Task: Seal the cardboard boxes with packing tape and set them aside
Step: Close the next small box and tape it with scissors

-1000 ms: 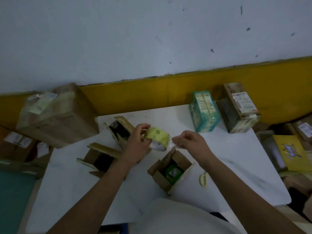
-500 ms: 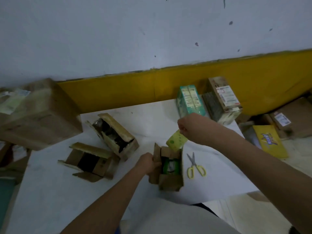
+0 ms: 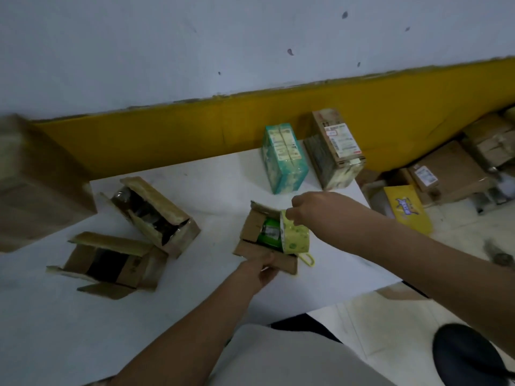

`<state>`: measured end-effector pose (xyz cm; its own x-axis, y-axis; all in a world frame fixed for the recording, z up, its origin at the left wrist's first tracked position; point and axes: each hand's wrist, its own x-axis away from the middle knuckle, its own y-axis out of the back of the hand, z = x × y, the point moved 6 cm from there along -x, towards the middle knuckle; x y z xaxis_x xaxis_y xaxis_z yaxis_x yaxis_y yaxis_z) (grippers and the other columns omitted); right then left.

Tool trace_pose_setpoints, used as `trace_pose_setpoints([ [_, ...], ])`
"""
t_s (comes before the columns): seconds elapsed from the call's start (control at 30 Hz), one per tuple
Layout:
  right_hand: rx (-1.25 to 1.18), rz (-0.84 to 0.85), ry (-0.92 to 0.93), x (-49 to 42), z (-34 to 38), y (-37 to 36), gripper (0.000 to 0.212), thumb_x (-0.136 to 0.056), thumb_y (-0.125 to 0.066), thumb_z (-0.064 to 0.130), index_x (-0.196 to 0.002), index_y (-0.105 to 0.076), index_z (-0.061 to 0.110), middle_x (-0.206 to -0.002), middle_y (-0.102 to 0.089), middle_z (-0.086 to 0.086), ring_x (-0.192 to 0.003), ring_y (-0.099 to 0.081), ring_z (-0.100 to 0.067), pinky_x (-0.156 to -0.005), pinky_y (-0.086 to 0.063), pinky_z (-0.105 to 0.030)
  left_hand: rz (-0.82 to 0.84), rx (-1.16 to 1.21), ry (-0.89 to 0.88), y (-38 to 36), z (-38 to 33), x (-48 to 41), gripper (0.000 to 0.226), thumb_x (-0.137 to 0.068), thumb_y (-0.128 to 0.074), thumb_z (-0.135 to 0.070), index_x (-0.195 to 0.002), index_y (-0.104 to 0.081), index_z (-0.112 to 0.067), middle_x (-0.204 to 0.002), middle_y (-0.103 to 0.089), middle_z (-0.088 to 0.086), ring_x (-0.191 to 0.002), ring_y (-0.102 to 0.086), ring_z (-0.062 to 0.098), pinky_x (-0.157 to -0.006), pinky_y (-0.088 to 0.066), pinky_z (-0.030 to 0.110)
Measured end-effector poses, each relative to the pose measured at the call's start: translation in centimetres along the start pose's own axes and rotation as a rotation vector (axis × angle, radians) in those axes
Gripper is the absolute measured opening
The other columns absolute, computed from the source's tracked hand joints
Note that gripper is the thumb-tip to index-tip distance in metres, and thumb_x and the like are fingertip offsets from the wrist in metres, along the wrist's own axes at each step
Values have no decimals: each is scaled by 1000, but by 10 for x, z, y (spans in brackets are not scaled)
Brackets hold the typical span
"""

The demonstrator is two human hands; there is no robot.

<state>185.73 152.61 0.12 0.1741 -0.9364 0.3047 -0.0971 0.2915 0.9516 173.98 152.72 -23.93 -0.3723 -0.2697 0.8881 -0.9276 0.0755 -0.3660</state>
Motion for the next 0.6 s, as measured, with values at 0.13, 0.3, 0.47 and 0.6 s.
trace_pose_setpoints([
  [0.13, -93, -94, 98, 25, 6, -6, 40, -83, -55, -6, -120, -61, 10, -100, -60, -11, -91, -60, -32, -64, -45, -35, 31, 3, -14, -12, 7, -14, 12, -90, -64, 0, -102, -64, 2, -93, -67, 13, -83, -63, 20, -76, -60, 32],
  [0.3, -170, -78, 53, 37, 4, -32, 55, -87, -61, 1, -139, -48, 14, -107, -64, -11, -91, -63, -30, -69, -54, -40, 59, -104, 52, -13, 6, -10, 30, -84, -76, -20, -102, -65, 1, -104, -69, 19, -87, -66, 25, -85, -57, 38],
  [0.47, -235, -63, 58, 39, 11, -53, 47, -94, -53, 8, -139, -43, 18, -105, -60, -8, -91, -62, -28, -71, -52, -39, -98, -816, -59, 15, -15, 35, 35, -89, -69, -36, -102, -60, -5, -100, -70, 16, -87, -68, 26, -85, -57, 41],
  [0.6, -290, -94, 94, 40, 16, -57, 54, -90, -58, 7, -138, -43, 24, -107, -63, -6, -90, -64, -26, -70, -56, -40, -36, -1268, -666, -1, -41, 93, 20, -92, -61, -39, -91, -65, -20, -91, -68, -8, -86, -63, 9, -79, -48, 20],
])
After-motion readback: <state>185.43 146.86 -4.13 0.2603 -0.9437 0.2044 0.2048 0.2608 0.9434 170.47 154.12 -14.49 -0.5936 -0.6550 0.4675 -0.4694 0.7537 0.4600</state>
